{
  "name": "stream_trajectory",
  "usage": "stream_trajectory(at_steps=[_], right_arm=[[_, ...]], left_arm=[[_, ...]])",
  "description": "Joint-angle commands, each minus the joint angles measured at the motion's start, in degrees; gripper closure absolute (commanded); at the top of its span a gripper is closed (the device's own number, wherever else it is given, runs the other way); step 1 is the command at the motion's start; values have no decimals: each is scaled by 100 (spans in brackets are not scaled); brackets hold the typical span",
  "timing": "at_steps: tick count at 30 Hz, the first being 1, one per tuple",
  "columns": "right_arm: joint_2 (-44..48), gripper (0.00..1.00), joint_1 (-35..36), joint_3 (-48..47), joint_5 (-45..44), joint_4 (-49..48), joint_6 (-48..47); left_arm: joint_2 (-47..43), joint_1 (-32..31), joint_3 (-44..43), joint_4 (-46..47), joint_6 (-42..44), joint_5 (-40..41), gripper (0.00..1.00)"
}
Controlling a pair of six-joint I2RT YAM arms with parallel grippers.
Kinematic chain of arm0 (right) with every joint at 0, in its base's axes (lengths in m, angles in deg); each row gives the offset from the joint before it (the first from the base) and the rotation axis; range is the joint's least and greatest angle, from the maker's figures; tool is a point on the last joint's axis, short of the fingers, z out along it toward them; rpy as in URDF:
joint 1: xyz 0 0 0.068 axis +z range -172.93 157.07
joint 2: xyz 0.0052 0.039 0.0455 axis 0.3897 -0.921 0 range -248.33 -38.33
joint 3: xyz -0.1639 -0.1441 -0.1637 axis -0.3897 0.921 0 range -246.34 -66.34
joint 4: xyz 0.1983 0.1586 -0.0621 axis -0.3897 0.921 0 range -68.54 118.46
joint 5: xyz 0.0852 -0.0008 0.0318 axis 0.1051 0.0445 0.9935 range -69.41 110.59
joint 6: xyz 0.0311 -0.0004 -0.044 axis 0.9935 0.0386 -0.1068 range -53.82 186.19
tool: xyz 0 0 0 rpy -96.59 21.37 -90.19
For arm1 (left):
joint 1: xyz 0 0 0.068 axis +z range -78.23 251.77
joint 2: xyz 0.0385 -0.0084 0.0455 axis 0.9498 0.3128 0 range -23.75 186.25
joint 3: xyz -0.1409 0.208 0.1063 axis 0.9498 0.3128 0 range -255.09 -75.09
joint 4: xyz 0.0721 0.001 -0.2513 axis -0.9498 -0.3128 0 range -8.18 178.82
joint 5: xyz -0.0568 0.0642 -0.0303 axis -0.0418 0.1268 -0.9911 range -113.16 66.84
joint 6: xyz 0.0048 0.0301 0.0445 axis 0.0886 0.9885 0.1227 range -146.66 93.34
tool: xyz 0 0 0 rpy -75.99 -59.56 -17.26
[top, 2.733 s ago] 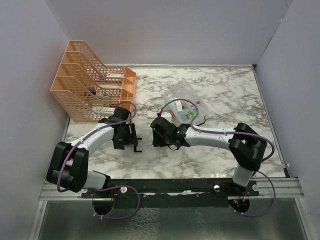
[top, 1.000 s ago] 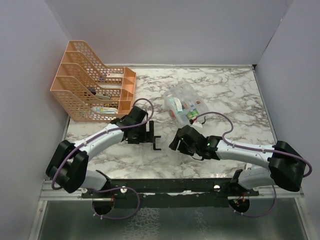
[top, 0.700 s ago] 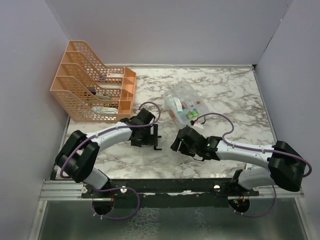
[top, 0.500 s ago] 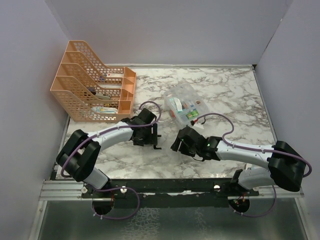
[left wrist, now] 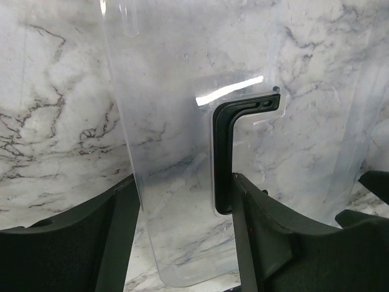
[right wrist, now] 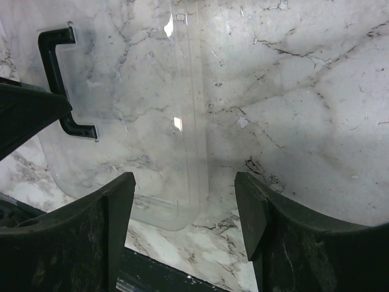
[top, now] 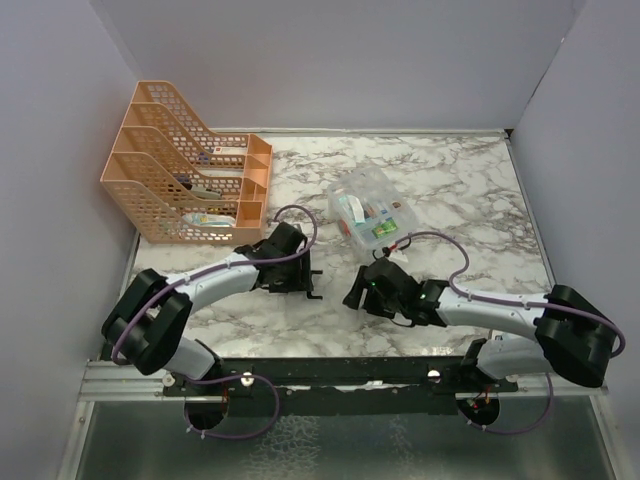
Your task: Organize the medicine kit
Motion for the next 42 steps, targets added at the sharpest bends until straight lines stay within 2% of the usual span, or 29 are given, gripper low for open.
stream_trajectory(at_steps=[1, 15, 22, 25, 27, 30, 33, 36, 42], right_arm=[[380, 32, -104, 247, 363, -559, -126], [805, 32, -201, 1050, 734, -1354, 495], [686, 34, -202, 1143, 1463, -2264, 297], [614, 35, -202, 1113, 1505, -2309, 288], [573, 36, -207, 1012, 1256, -1950, 303], [496, 36, -202, 734, 818, -1051, 362], [409, 35, -203, 645, 666, -752, 356], [293, 34, -199, 722, 772, -994, 369], [75, 35, -201, 624, 836, -1089, 319]], left_arm=[[-355, 16, 348, 280, 185, -455, 50], [-980, 337, 610, 432, 234, -1216, 53], [-1055, 481, 733, 524, 202, -1444, 53], [-1033, 501, 758, 552, 176, -1413, 52], [-1012, 505, 741, 487, 172, -1360, 44], [-1019, 506, 749, 444, 172, -1279, 27], [-984, 501, 734, 461, 203, -1175, 17], [-783, 493, 621, 505, 253, -1245, 14], [-443, 400, 427, 495, 266, -1003, 16]])
